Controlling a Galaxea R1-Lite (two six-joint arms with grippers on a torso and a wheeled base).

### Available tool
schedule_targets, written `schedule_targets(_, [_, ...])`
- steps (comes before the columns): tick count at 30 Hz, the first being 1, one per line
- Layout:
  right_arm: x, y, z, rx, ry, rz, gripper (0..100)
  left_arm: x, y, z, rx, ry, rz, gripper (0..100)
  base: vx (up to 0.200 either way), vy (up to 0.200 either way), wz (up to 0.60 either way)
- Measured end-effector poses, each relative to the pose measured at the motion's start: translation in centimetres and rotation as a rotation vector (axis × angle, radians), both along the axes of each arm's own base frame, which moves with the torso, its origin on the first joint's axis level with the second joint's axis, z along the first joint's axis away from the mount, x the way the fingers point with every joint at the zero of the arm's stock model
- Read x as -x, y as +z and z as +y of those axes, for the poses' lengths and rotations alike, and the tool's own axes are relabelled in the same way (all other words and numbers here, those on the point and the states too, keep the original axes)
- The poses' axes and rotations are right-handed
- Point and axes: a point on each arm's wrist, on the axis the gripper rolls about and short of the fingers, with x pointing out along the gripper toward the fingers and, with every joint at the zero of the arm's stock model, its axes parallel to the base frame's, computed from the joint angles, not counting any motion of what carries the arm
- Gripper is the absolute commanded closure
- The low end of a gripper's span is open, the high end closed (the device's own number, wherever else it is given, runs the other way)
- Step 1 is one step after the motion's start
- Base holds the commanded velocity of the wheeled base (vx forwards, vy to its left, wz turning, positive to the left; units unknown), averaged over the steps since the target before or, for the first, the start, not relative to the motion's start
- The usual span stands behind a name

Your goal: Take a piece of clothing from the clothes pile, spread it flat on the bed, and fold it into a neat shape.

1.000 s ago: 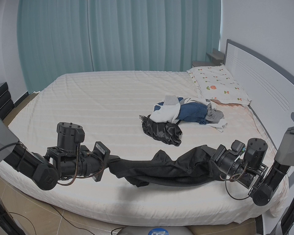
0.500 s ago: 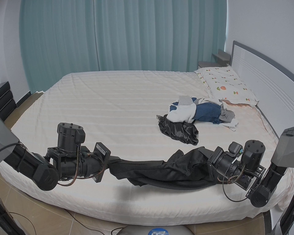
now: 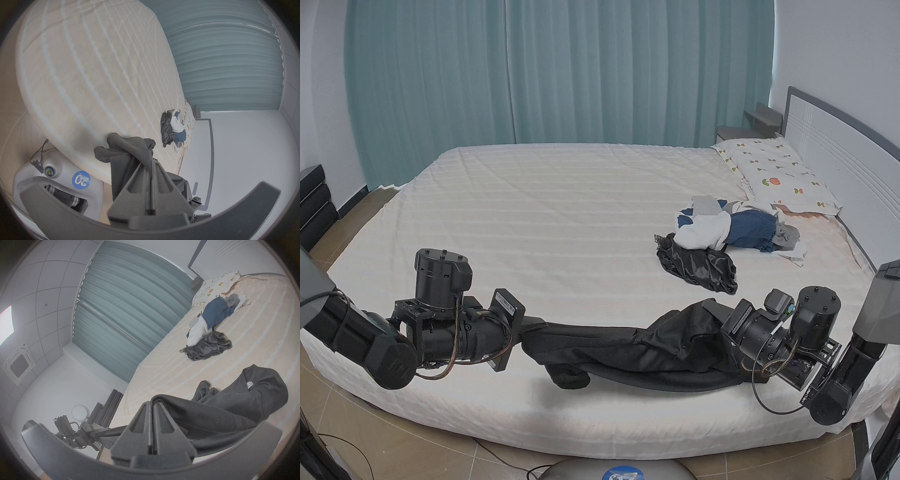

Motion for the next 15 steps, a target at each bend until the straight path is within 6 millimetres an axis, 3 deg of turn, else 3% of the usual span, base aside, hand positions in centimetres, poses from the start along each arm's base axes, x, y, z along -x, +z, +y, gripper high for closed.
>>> schedule_targets(15, [0.31, 0.38, 0.72, -0.009, 0.026, -0.014, 100, -0.06, -0.01, 0.04, 0.0, 0.002, 0.0, 100, 0.0, 0.2, 0.0])
